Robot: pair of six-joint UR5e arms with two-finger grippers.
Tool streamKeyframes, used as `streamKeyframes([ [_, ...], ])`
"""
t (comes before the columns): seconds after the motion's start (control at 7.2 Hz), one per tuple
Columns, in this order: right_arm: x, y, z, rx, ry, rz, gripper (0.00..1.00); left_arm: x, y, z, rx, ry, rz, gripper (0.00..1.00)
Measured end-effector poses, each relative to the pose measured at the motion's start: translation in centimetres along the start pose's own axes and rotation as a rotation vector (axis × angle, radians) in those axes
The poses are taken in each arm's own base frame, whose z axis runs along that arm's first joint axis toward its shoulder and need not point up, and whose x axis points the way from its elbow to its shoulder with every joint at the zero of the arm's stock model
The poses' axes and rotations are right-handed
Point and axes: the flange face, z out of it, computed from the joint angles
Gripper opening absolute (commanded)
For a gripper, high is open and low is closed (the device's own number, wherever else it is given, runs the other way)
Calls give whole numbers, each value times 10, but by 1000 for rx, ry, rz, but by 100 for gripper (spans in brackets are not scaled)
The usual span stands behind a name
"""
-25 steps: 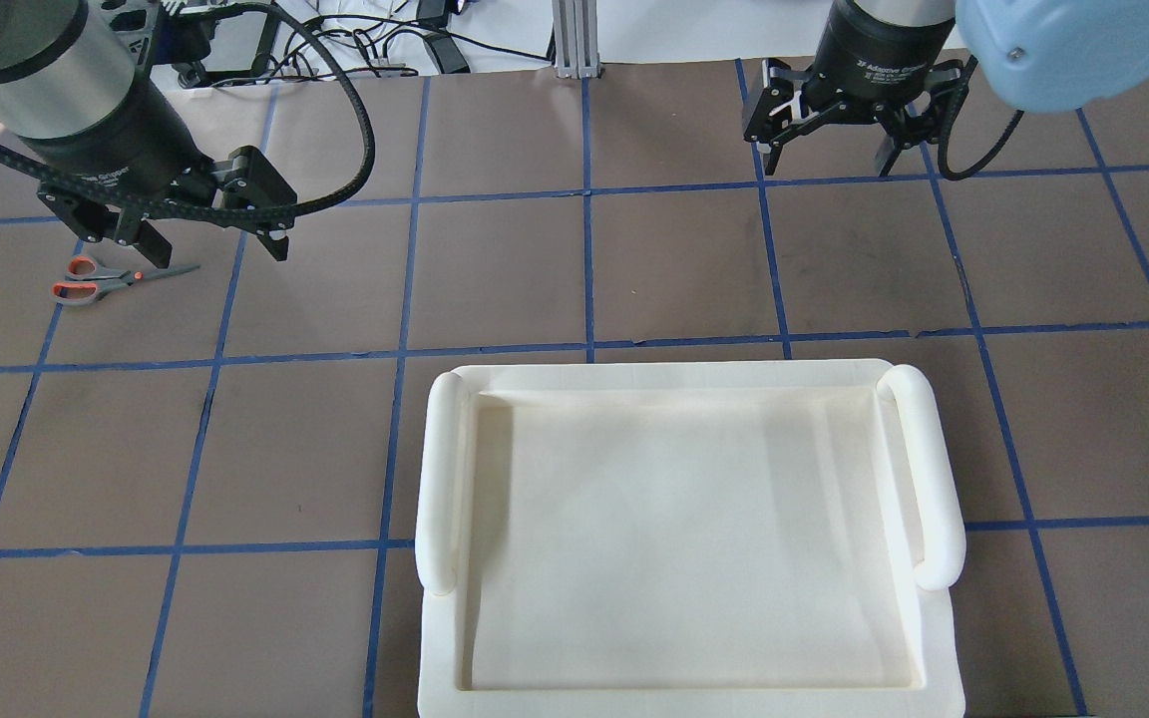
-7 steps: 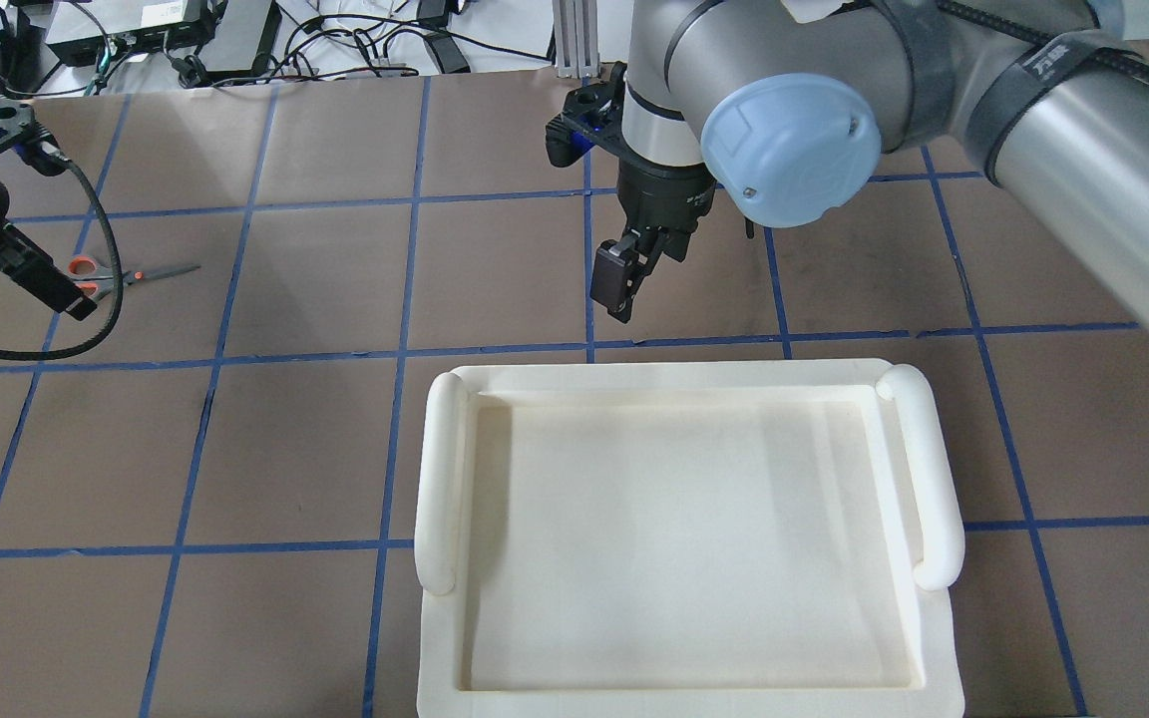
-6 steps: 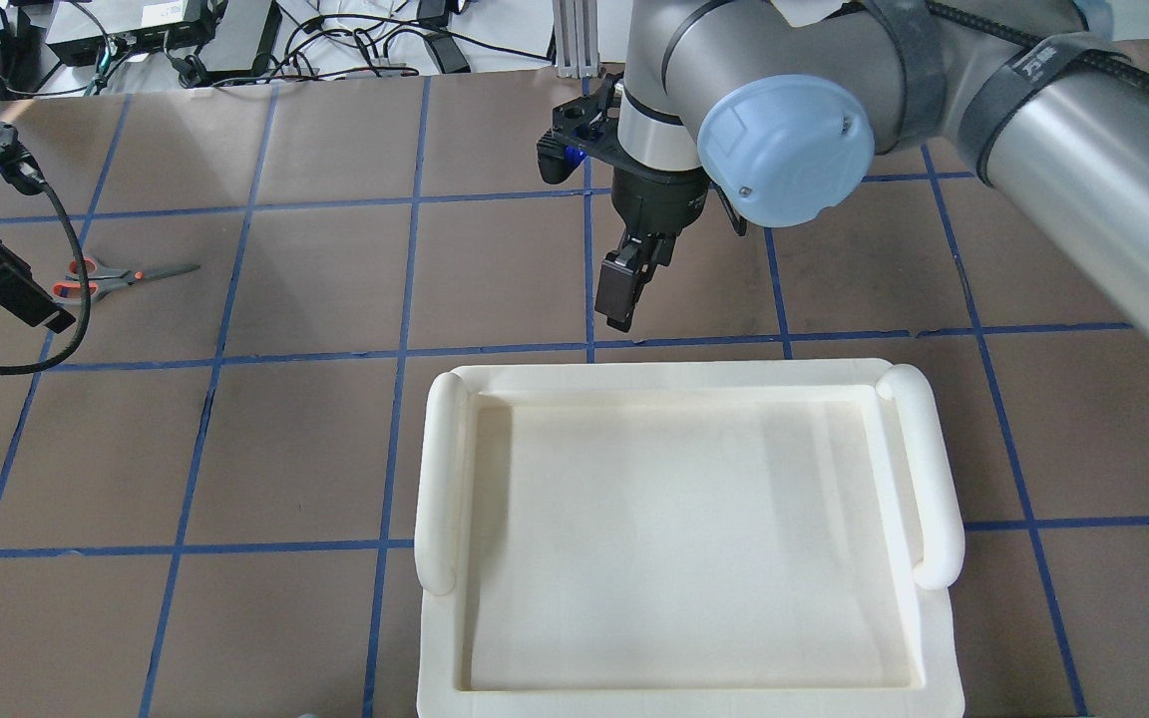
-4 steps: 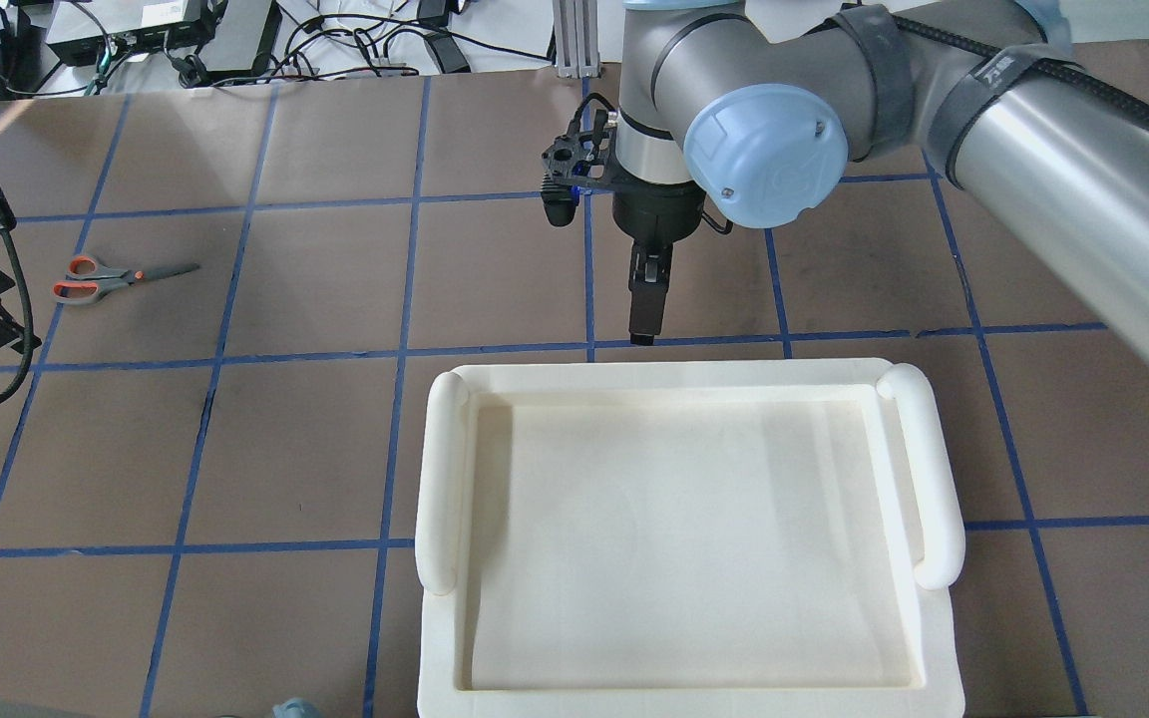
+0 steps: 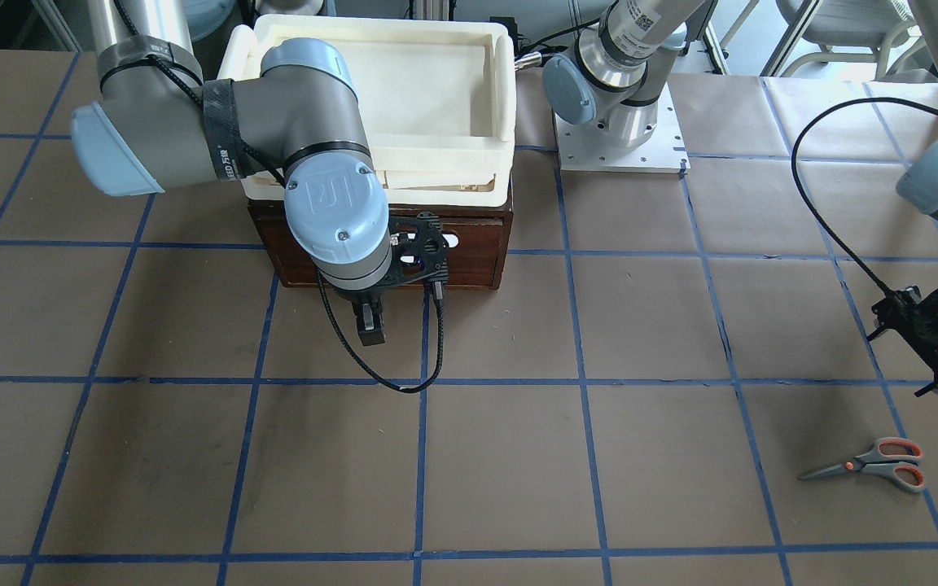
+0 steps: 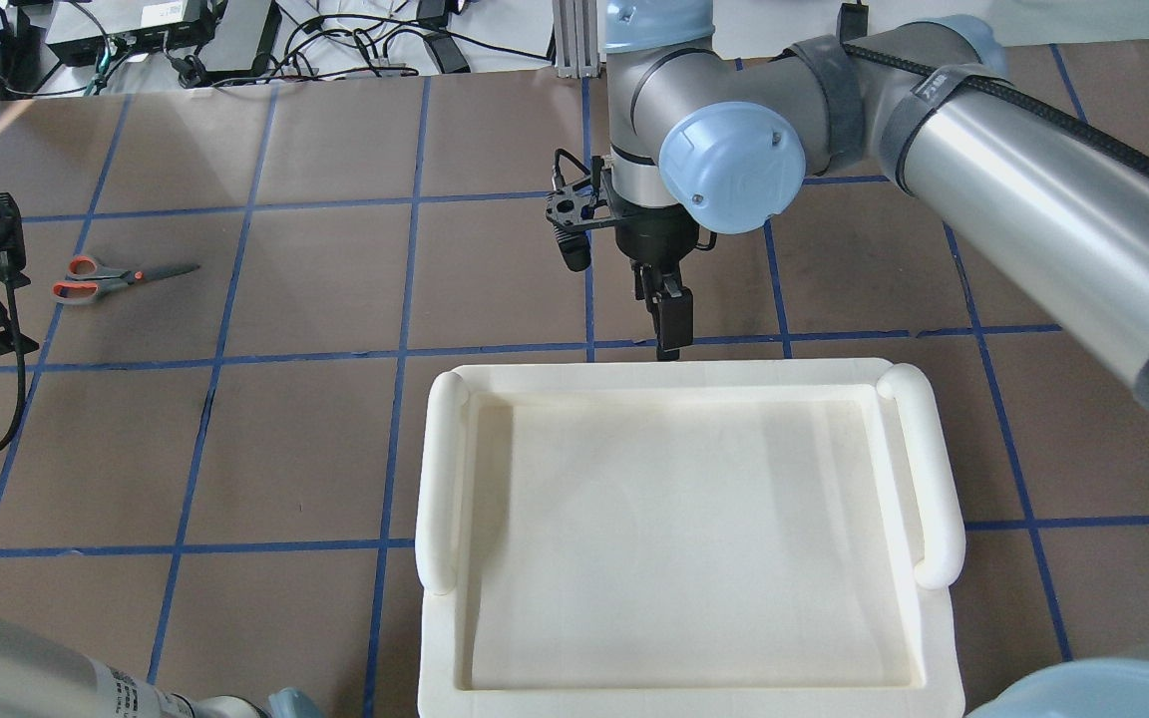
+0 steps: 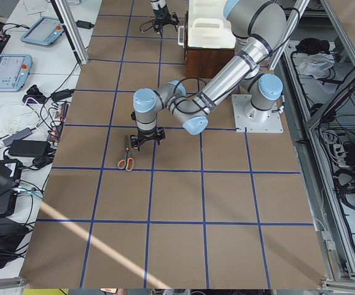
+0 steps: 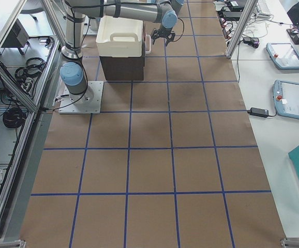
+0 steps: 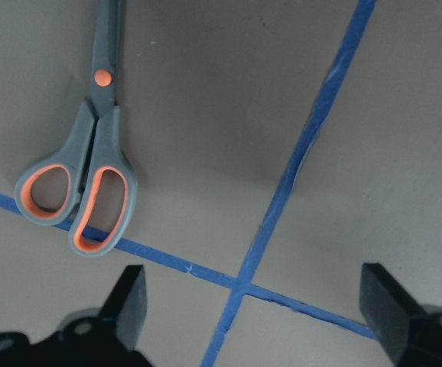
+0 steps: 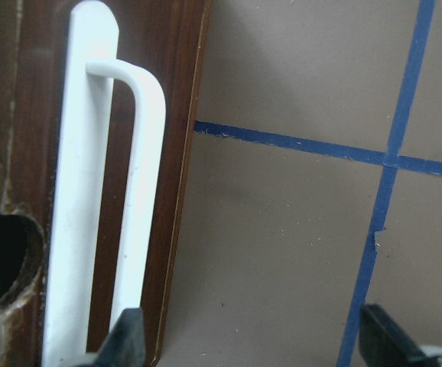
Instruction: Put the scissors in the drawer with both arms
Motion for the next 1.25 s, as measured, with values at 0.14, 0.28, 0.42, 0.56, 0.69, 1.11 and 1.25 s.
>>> streamKeyframes([
  [0.14, -1, 0, 1, 3, -13, 22, 97, -10, 2, 11, 6, -3, 72, 100],
  [0.28, -3, -1, 2, 7, -22, 53, 96, -23, 3, 18, 23, -13, 127, 100],
  [0.42, -3, -3, 2, 14, -27, 74, 96, -36, 3, 29, 48, -21, 156, 100],
  [0.56, -5, -7, 5, 20, -34, 88, 95, -45, -1, 42, 68, -18, 176, 100],
  [0.69, -7, -13, 10, 20, -44, 97, 95, -50, -11, 55, 81, -6, 195, 100],
  [1.11, -11, -17, 17, 9, -83, 108, 92, -58, -29, 71, 83, -16, 237, 99],
  [1.25, -12, -18, 19, 10, -88, 108, 92, -61, -33, 74, 82, -35, 245, 99],
])
